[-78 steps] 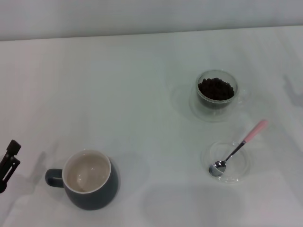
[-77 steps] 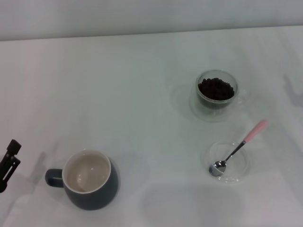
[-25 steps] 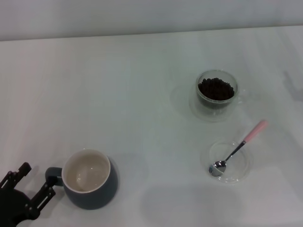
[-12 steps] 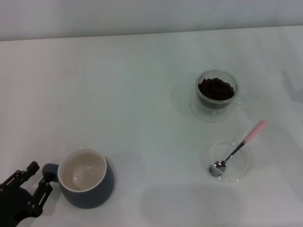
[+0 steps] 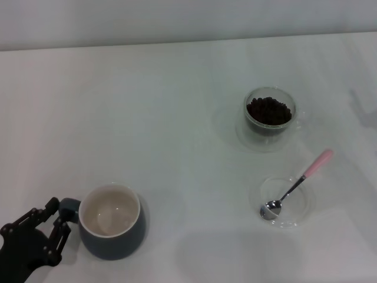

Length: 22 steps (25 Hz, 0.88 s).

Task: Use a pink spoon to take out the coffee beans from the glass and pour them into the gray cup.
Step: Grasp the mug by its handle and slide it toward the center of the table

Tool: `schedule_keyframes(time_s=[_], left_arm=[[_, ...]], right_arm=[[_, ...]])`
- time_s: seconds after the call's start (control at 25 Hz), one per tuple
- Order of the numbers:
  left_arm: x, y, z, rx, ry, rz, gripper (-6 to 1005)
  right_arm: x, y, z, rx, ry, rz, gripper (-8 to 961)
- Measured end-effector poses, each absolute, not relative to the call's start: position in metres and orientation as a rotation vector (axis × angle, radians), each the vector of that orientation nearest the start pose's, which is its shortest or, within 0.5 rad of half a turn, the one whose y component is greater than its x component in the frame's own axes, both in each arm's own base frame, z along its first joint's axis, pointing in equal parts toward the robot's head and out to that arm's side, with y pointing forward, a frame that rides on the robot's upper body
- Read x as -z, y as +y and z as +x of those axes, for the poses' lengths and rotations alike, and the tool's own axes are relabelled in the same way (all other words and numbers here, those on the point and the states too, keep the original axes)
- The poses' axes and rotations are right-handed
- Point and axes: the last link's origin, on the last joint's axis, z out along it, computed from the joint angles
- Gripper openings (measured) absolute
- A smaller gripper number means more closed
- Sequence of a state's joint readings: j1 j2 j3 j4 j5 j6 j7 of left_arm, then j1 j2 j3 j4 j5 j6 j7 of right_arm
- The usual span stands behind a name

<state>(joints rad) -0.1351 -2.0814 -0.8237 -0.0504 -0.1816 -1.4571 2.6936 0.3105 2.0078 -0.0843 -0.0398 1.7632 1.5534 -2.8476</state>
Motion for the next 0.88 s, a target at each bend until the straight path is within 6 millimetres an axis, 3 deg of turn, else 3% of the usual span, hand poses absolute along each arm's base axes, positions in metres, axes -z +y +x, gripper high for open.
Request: schedule_keyframes(time_s=[0.88], left_arm=[[0.092,0.215,-0.325,0.807,-0.656,-2.25,257]], right_arm=[[-0.065,0.268,0.37,-0.762,0.334,-1.49,741]])
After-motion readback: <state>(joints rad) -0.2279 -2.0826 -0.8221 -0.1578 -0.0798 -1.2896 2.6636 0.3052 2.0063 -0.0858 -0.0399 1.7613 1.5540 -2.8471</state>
